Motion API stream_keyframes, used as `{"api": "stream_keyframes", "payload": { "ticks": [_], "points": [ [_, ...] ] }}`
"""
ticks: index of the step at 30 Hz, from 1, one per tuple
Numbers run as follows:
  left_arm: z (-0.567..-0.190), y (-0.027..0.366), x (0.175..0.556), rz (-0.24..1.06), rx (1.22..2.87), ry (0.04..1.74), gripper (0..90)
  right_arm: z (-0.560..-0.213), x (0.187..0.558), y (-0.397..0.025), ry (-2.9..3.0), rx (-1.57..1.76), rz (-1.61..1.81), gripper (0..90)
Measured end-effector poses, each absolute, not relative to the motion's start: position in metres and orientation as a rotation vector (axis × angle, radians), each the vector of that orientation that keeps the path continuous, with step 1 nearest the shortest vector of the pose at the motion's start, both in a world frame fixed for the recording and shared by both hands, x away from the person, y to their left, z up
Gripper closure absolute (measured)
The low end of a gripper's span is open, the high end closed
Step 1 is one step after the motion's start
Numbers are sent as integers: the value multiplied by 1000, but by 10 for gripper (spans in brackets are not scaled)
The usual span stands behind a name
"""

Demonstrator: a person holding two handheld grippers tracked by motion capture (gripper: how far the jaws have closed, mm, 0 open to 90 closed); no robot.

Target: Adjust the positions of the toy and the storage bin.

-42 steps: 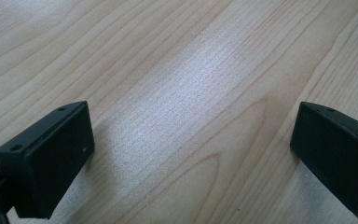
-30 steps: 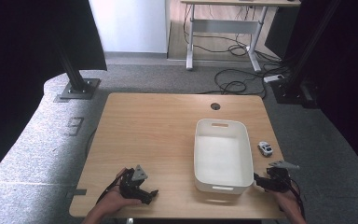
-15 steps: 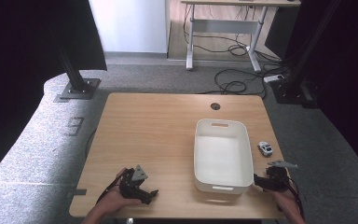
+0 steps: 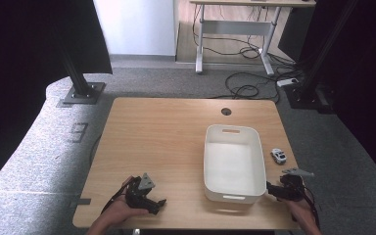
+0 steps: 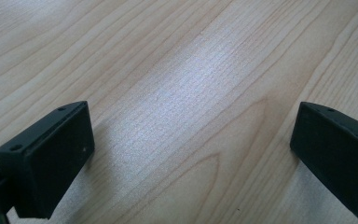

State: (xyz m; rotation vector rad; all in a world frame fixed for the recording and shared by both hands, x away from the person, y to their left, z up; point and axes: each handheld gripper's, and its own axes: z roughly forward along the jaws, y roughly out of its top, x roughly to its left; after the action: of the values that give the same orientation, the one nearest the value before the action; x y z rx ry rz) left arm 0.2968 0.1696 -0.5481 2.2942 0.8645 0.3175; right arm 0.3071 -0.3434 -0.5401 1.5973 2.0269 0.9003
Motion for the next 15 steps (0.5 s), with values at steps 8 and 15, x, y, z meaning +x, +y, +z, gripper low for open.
{"api": "stream_keyframes", "payload": {
  "ticks": [8, 15],
  "points": [
    [-548, 170, 297, 317, 2293, 864, 0, -532, 303, -344, 1981, 1594, 946, 261],
    [-548, 170, 297, 318, 2292, 865, 0, -518, 297, -343, 1921, 1566, 1023, 274]
  ]
}}
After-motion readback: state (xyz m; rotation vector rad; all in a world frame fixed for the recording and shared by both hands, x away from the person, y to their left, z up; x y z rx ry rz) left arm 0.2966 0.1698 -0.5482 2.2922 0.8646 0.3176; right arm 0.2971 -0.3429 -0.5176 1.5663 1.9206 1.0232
